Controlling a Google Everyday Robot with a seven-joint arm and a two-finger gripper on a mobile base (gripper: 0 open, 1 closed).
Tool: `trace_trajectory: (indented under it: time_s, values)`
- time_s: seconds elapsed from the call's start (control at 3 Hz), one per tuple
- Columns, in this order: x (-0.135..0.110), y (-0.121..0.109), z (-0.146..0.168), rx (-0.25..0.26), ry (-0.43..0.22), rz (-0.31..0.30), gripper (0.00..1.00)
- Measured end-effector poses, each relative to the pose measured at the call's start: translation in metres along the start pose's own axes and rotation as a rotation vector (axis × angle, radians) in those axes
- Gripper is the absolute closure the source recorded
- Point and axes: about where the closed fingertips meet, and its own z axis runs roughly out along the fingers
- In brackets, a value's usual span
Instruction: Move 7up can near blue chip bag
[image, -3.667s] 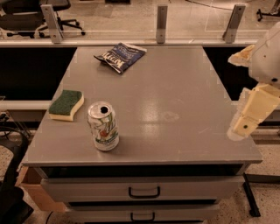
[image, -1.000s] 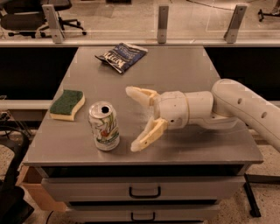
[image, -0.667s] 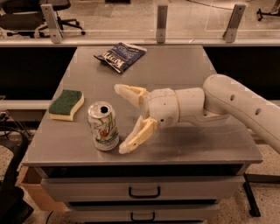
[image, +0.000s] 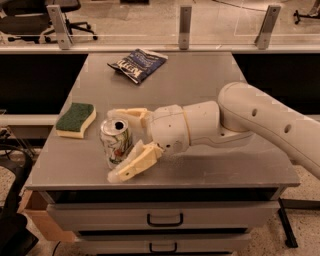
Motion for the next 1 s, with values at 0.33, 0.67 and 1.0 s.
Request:
trace_trajectory:
  time_s: [0.33, 0.67, 1.0]
  values:
    - [0.0033, 0.0048, 0.0202, -0.062, 0.023, 0.026, 0.41]
    - [0.0021, 0.006, 0.0232, -0.068, 0.023, 0.025, 0.64]
    - [0.0009, 0.0071, 0.0253, -0.073, 0.024, 0.023, 0.89]
